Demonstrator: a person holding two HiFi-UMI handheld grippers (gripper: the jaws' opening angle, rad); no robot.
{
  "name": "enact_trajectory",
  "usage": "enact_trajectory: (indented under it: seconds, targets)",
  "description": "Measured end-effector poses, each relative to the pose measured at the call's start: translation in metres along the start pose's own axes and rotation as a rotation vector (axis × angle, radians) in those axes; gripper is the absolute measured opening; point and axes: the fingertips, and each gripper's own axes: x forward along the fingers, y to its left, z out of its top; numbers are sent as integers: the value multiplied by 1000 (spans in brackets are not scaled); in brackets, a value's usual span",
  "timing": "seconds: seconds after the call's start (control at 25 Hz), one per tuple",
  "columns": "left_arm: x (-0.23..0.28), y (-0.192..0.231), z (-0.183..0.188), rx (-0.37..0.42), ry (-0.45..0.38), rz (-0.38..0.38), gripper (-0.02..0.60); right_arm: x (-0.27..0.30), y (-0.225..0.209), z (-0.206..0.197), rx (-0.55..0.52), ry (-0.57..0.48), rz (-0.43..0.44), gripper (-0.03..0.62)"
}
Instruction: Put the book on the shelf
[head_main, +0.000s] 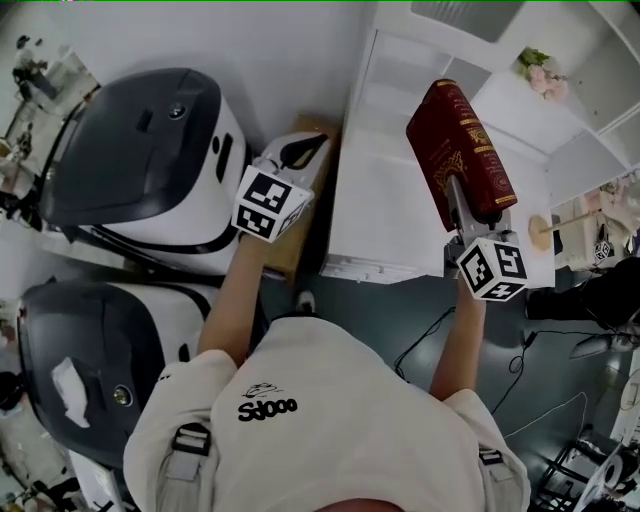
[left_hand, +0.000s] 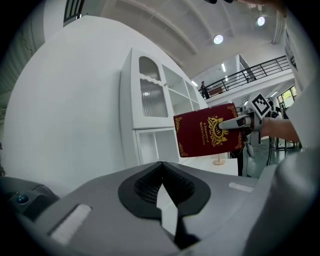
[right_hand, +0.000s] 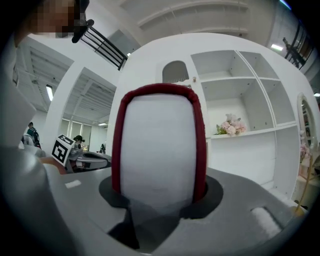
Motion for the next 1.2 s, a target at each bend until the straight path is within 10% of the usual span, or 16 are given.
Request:
enact_trajectory:
  seconds: [0.72, 1.2]
  targets:
    - [60, 54, -41, -76, 87, 76, 18, 156, -51, -51, 60, 146, 37, 215]
    - [64, 68, -55, -90, 156, 209, 18, 244, -84, -92, 478, 134, 90, 219]
